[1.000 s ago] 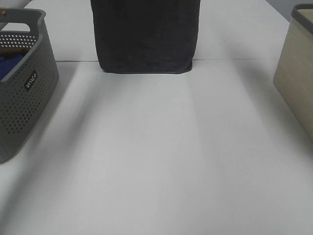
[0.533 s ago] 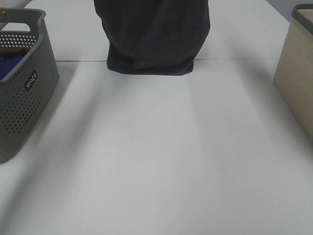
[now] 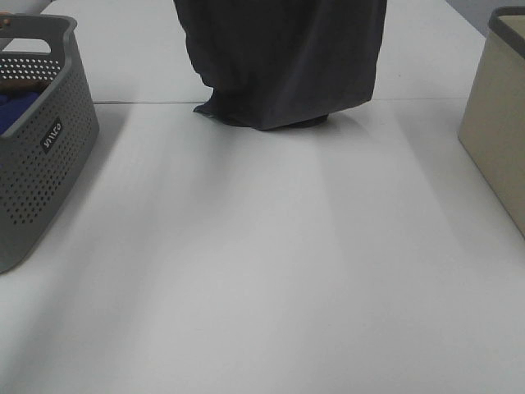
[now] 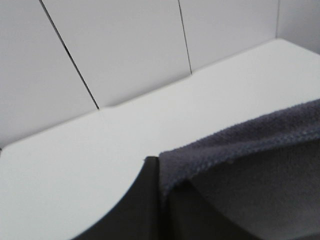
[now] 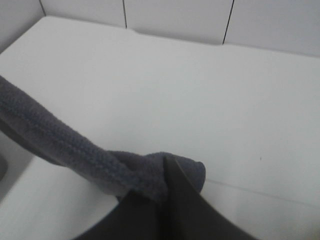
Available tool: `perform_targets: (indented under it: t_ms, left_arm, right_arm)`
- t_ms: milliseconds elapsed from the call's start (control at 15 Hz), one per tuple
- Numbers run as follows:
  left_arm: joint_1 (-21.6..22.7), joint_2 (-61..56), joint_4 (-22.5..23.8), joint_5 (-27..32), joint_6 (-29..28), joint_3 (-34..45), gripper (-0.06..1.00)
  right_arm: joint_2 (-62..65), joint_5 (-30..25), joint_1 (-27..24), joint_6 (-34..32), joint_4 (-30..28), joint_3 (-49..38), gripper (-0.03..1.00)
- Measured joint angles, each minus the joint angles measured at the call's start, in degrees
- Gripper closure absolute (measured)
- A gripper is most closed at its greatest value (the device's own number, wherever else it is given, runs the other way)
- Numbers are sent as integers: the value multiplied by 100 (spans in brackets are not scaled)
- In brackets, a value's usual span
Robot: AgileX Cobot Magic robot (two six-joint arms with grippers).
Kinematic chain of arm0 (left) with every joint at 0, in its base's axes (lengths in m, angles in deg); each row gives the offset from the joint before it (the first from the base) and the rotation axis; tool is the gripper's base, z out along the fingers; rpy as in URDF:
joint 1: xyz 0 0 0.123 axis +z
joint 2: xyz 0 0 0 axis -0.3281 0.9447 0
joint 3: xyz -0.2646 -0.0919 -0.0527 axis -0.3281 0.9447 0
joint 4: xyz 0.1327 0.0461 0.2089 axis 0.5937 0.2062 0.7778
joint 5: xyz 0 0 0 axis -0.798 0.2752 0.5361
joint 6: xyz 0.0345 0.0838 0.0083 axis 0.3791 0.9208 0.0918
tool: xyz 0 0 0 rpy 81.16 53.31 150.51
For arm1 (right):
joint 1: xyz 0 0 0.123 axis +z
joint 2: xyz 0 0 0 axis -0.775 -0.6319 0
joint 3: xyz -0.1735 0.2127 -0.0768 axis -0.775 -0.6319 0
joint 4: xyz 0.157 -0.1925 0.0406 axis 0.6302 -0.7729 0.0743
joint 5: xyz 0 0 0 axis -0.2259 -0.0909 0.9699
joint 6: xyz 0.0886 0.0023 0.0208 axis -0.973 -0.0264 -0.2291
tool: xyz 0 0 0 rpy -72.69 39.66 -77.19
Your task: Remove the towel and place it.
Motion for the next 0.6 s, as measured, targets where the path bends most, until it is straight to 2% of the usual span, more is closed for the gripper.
perform_targets:
  t_ms: [133,200,467,600]
  left_arm:
    - [0,-155,-120,1100,6,0,94]
    - [0,-172,-149,1306,-74,0,94]
    - [6,-252,-458,1375,-201,441,94]
    - [6,-997,-516,1398,-407,1770,94]
  right_arm:
    - [40,-814,0,241,430,6,96]
    - [40,-1020,0,350,613,6,96]
    - [109,-1129,0,430,905,-52,96]
    - [550,-1129,-6,521,1249,-814,96]
